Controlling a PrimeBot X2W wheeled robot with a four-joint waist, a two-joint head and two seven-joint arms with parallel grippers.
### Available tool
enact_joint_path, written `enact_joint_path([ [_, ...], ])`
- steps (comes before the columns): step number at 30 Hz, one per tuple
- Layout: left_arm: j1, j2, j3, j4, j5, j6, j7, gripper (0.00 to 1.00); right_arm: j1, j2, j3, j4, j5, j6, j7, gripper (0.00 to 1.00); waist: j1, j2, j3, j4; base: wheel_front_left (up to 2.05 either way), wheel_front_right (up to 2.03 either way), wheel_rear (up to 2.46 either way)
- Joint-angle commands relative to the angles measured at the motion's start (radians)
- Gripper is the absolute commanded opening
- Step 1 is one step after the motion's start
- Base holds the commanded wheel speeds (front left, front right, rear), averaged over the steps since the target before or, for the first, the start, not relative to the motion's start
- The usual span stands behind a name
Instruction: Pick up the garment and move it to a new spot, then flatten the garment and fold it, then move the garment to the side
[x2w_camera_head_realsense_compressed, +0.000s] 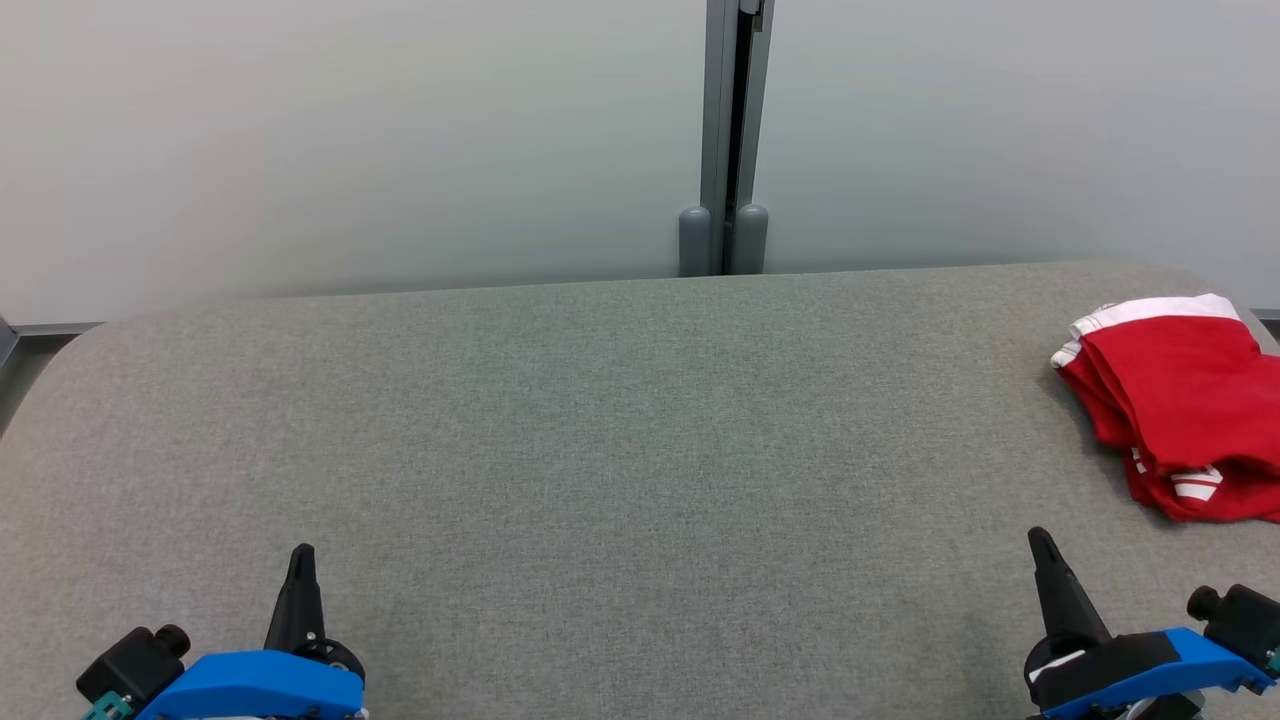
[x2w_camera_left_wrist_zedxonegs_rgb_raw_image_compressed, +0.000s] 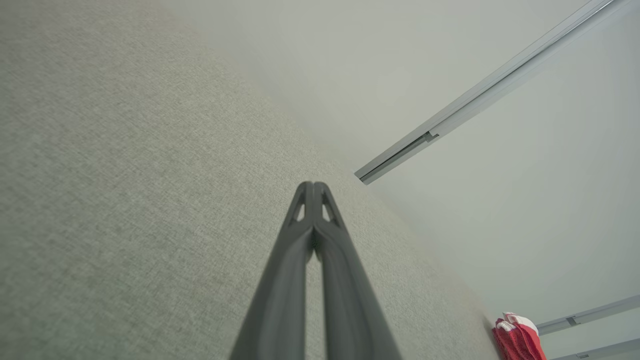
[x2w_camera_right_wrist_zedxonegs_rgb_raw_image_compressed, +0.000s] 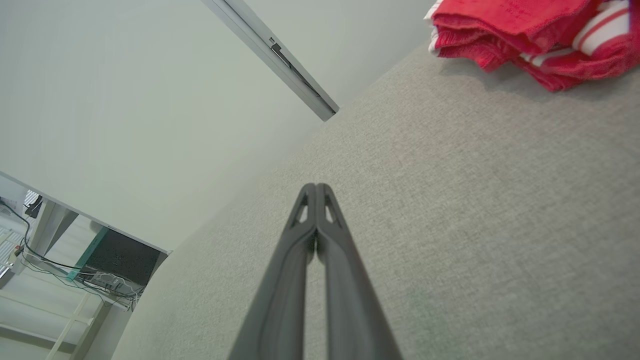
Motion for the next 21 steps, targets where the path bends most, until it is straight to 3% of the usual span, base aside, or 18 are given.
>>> enact_joint_path([
  [1,-0.031,0.005,0.011,-0.018,-0.024,-0.004,0.006,0.0,-0.025,-0.001,-0.006,-0.017,0.032,0.0,0.003,0.0,0.0,0.0,0.0,0.0,0.0,0.0,0.0],
  [21,-0.043,-0.011,0.047,-0.06,-0.235,-0.006,0.07,0.0,-0.043,0.009,-0.026,-0.03,0.268,0.0,0.046,0.0,0.0,0.0,0.006,0.004,0.0,0.0,0.0],
])
